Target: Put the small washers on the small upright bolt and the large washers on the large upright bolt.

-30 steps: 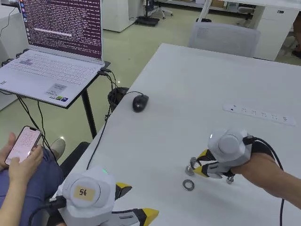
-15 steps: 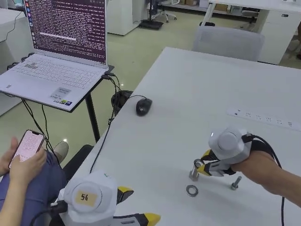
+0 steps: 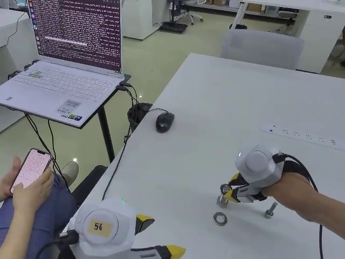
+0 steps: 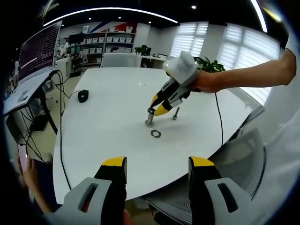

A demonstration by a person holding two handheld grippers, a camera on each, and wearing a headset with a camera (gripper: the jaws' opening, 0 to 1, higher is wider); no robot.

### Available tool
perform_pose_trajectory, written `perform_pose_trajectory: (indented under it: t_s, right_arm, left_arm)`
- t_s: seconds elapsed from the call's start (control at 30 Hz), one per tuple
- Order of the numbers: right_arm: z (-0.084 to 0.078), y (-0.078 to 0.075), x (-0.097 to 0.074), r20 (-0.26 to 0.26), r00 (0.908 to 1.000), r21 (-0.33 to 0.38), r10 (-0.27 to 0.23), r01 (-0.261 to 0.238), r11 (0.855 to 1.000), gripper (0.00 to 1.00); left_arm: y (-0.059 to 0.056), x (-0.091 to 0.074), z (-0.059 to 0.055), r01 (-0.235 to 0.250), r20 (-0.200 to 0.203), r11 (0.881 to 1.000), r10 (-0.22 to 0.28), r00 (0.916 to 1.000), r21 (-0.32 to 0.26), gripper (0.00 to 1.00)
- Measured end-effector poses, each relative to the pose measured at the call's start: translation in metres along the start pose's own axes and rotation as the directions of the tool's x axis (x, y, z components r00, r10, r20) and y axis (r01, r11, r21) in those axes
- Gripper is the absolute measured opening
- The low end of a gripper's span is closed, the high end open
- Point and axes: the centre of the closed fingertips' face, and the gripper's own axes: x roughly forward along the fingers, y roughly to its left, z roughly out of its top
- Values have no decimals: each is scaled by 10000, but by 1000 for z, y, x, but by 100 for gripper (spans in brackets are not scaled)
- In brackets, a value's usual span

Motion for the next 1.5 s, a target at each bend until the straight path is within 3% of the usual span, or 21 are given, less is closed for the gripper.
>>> perform_pose_trajectory:
  t_s: [0.97, 1.27, 1.5]
  right_arm:
    - [-28, 8, 41, -1149, 9931, 1175, 236, -100, 9930, 24]
    - [-35, 7, 36, -1075, 9942, 1574, 30, 140, 9874, 24]
    - [-46, 15, 27, -996, 9950, 2137, -83, 296, 9764, 24]
  left_arm:
    - [9, -3, -9, -132, 14, 9995, 132, 9999, -288, 52]
    - [12, -5, -7, -178, 58, 9994, 179, 9998, -291, 52]
    - [10, -4, -10, -156, 36, 9993, 157, 9999, -327, 52]
